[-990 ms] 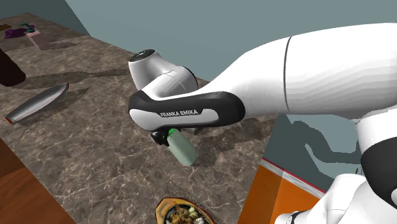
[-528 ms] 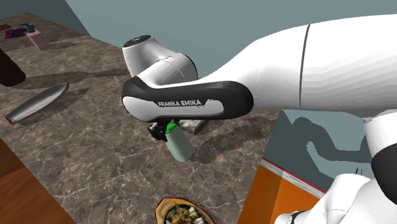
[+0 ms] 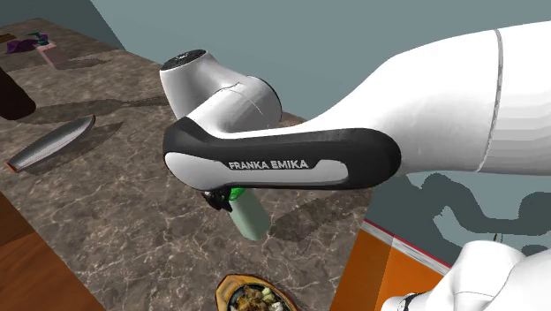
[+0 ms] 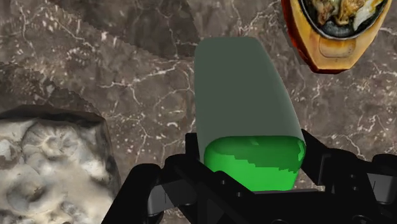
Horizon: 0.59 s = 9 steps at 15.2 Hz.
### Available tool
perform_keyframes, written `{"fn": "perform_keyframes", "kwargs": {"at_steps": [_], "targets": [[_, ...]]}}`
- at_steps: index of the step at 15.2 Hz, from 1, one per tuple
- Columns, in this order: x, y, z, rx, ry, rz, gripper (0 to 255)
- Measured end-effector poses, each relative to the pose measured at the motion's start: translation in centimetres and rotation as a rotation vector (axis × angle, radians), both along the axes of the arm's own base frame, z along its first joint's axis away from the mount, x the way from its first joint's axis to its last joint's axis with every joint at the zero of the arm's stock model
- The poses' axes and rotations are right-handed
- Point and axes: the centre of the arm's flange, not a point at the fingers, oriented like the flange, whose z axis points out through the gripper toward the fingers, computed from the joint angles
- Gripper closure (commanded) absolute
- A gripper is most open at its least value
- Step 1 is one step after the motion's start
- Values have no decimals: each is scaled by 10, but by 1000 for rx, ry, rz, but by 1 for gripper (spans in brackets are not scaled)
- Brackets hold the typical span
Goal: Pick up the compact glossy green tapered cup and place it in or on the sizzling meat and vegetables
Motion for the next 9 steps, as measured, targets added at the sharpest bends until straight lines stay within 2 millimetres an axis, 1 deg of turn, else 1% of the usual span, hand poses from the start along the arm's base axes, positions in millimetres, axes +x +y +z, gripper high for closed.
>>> {"fn": "perform_keyframes", "kwargs": {"at_steps": [1,3,5,6,9], "targets": [[-5,8,-1,0,0,0,255],[-21,28,0,0,0,0,255],[-43,48,4,0,0,0,255],[-51,59,8,0,0,0,255],[-74,89,9,0,0,0,255]]}}
